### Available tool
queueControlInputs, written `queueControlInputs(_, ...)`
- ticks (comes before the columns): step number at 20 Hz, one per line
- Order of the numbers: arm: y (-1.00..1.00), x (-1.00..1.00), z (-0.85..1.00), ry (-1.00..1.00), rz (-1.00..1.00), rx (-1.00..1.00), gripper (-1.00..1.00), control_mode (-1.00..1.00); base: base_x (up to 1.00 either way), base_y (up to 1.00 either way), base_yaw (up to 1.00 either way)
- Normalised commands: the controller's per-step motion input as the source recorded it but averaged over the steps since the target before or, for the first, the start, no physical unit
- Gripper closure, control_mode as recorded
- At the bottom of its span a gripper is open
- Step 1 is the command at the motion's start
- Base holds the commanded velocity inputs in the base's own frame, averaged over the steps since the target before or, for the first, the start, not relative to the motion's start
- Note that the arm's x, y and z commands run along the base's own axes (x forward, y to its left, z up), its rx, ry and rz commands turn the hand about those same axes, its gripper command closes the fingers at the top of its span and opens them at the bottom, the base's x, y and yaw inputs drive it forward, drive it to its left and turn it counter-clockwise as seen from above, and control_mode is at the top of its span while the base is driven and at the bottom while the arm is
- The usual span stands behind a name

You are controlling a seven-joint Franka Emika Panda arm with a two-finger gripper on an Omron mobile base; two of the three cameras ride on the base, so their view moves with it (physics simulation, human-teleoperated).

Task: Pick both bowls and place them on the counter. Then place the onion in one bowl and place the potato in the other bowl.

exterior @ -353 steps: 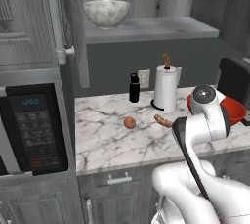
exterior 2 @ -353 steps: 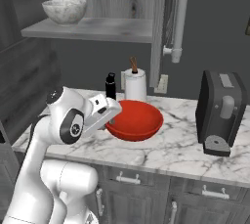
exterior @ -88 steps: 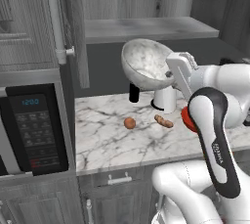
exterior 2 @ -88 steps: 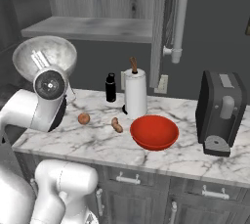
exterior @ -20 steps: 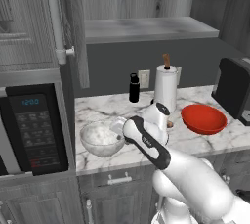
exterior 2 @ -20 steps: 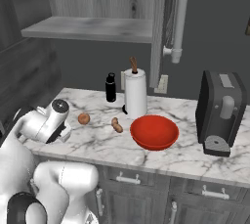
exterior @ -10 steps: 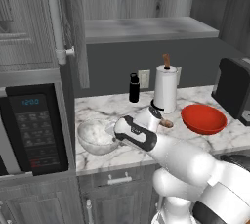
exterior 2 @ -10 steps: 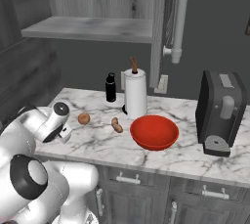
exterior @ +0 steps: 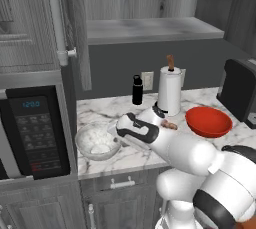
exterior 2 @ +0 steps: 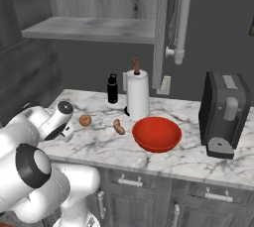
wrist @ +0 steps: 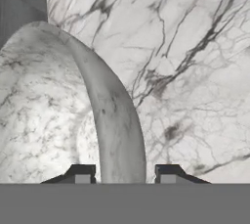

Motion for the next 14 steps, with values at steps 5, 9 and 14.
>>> queueControlInputs(5, -0.08, -0.12, 0.17, 0.00, 0.00, 0.00, -1.00, -1.00, 0.00, 0.00, 0.00)
queueControlInputs(9, -0.30, -0.16, 0.61, 0.00, -0.01, 0.00, -1.00, -1.00, 0.00, 0.00, 0.00)
queueControlInputs(14, -0.39, -0.06, 0.66, 0.01, -0.05, -0.01, -1.00, -1.00, 0.00, 0.00, 0.00)
